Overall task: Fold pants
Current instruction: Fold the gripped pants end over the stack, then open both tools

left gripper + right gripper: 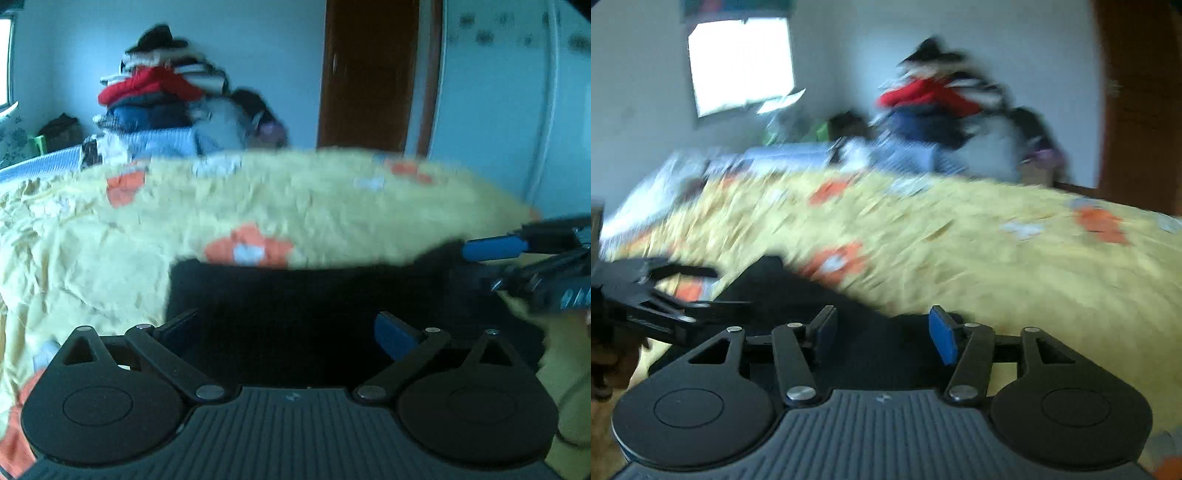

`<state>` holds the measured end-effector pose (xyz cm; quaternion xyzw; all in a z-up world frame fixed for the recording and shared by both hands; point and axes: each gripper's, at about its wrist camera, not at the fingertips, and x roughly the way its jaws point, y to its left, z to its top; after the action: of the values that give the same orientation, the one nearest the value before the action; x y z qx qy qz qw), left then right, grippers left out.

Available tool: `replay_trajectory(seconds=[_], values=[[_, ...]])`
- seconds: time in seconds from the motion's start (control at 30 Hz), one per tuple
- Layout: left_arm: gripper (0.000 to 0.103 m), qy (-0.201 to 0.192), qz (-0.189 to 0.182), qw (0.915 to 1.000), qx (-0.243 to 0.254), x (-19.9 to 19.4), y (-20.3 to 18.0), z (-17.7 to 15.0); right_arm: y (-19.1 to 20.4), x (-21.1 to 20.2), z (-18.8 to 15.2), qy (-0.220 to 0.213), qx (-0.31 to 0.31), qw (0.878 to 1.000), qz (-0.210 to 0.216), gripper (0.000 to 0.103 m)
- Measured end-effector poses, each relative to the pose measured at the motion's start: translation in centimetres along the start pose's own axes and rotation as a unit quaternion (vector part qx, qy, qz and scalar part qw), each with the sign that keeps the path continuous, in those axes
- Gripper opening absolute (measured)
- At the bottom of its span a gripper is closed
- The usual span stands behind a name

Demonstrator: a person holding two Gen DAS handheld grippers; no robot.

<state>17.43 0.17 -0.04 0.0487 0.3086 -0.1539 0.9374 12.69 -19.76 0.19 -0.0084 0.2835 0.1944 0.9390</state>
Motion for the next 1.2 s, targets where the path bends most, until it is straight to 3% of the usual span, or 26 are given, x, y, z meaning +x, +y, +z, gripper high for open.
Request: replay_trajectory(seconds=[0.07, 0.1, 0.2, 0.3, 0.4, 0.47, 0.5, 0.67, 0.8, 1.2], values=[[0.102, 0.032, 0.015, 0.9993, -0.011, 2.1, 0.2, -0.9, 0.9, 3.0, -0.7, 0.048, -0.030, 0.998, -0.032, 0.054], [0.102, 0.033, 0.012, 0.9991, -0.024, 2.3, 0.7, -1.1, 0.9, 4.2, -1.3, 0.059, -0.042, 0.996, -0.052, 0.059], [0.101, 0.023, 0.026, 0.9988, -0.034, 0.3, 1.0, -0.9, 0.5, 3.4, -1.2, 0.046, 0.001, 0.997, -0.058, 0.061], [0.103, 0.003, 0.027, 0.9988, -0.042, -2.1, 0.5, -1.5, 2.8, -0.1, -1.2, 0.011, -0.009, 0.999, -0.044, 0.061], [0.103, 0.016, 0.031, 0.9982, -0.048, -1.5, -0.4, -2.5, 4.3, -1.3, -2.4, 0.018, -0.019, 0.999, -0.022, 0.061], [0.103, 0.012, 0.060, 0.9979, -0.019, -0.7, -1.5, -3.4, 4.7, 0.3, -3.8, 0.046, -0.030, 0.998, -0.035, 0.063], [0.103, 0.004, 0.066, 0.9977, -0.013, -0.5, -1.7, -3.5, 4.8, 0.6, -4.3, 0.037, -0.037, 0.998, -0.040, 0.069], [0.103, 0.022, 0.073, 0.9963, -0.041, -2.3, -1.9, -2.9, 5.1, -1.1, -3.4, 0.018, 0.005, 0.997, -0.072, 0.072], [0.103, 0.026, 0.078, 0.9950, -0.056, -4.0, -2.7, -4.1, 6.1, -3.5, -3.9, -0.008, 0.067, 0.995, -0.069, 0.103], [0.103, 0.015, 0.086, 0.9946, -0.055, -8.6, -4.0, -7.2, 9.8, -6.4, -7.7, 0.034, 0.133, 0.985, -0.108, 0.103]])
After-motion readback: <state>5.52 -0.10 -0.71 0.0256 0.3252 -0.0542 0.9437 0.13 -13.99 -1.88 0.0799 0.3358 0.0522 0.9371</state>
